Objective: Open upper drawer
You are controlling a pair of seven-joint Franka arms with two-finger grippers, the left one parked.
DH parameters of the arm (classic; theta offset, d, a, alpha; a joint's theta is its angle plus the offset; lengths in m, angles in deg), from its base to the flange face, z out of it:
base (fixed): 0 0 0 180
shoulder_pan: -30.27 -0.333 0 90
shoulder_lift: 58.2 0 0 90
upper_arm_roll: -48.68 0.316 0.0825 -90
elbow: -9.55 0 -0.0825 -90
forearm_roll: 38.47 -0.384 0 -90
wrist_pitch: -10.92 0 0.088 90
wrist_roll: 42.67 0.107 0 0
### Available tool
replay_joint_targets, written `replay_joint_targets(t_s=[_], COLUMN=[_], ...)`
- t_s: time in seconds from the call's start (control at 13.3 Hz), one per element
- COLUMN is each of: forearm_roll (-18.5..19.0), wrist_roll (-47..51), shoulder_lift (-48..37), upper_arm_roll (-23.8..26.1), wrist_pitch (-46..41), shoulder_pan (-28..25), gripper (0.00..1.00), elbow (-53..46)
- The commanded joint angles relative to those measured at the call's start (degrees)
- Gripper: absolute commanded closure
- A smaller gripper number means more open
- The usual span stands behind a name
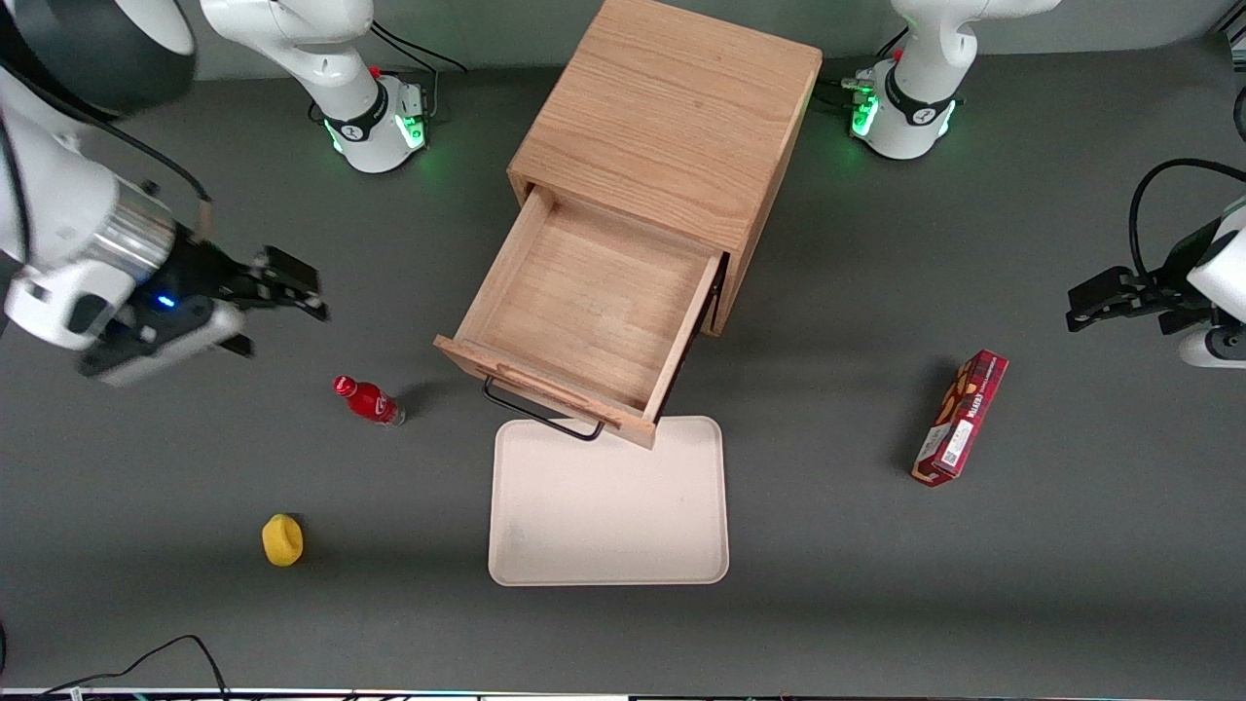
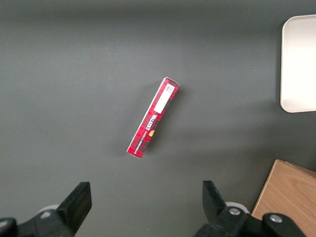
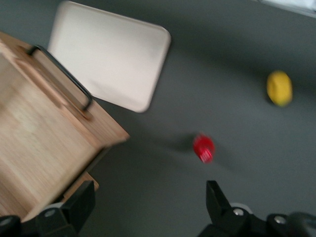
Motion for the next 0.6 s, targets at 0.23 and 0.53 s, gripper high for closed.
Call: replay_joint_targets(t_s=[0.23, 0.53], forearm_roll=[2.95, 6.64], wrist_roll=[8.83, 9.02], shoulder_lift=[-8.99, -8.72], upper_arm_roll=[-2.41, -2.51], wrist_pitch=[-2.38, -0.44], shoulder_pan=[2.90, 2.81], gripper=[0.00, 0.00], elbow=[9.02, 9.21])
